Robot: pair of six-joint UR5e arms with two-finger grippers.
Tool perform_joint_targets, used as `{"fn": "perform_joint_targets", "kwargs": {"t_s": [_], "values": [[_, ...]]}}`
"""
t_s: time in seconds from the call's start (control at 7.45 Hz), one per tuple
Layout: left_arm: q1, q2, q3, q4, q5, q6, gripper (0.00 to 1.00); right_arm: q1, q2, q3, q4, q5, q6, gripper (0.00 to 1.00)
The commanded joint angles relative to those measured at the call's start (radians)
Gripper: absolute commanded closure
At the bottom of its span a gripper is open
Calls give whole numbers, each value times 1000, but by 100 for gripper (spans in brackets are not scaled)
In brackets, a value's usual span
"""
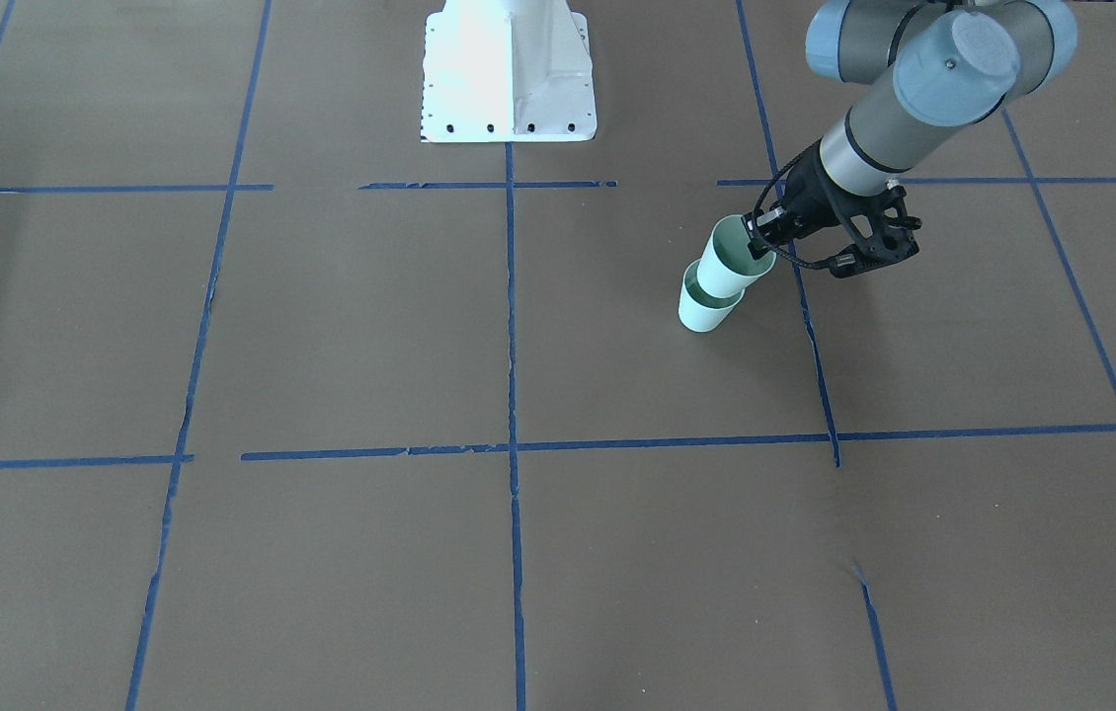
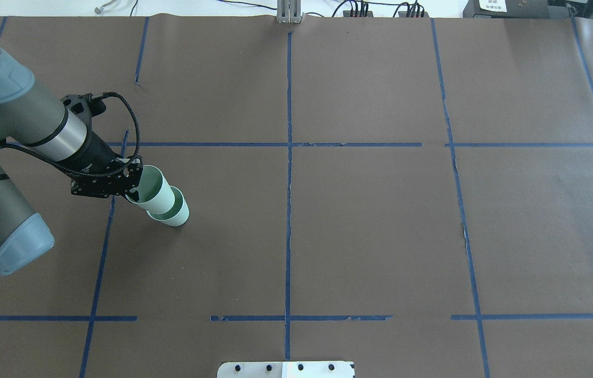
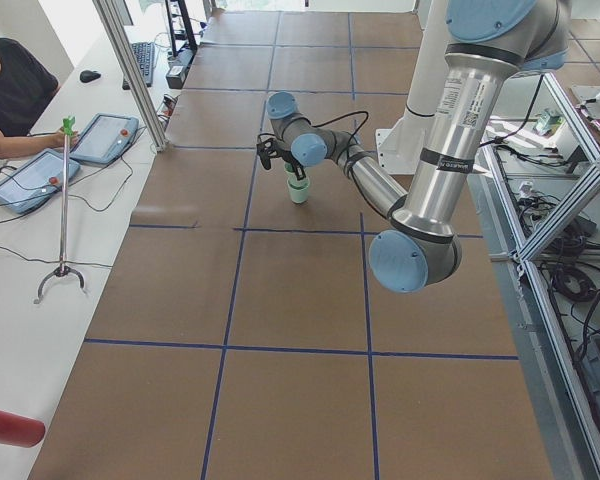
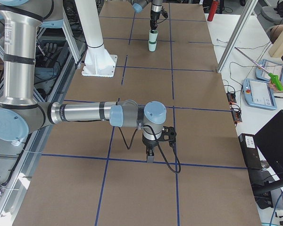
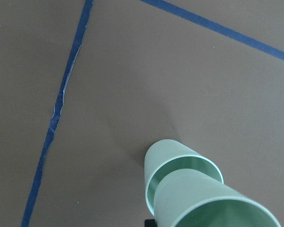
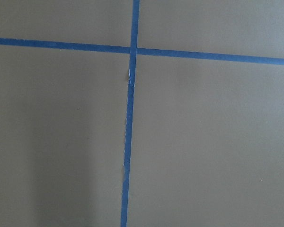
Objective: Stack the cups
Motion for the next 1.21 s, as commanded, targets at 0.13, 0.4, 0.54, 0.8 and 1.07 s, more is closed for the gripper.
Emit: {"fn": "perform_joint_targets", "kwargs": {"t_s": [0.13,0.4,0.54,0.8,1.07], "values": [[0,-13,12,0,0,-5,0,0,0,0,1,0,0,0],[0,-11,9,0,1,-3,0,0,0,0,-1,0,0,0],[0,-11,0,-2,1,5,0,0,0,0,1,0,0,0],[-43,-3,0,5,1,160,0,0,0,2,1,0,0,0],[-159,33,21,20,3,412,0,0,0,0,1,0,0,0]]}}
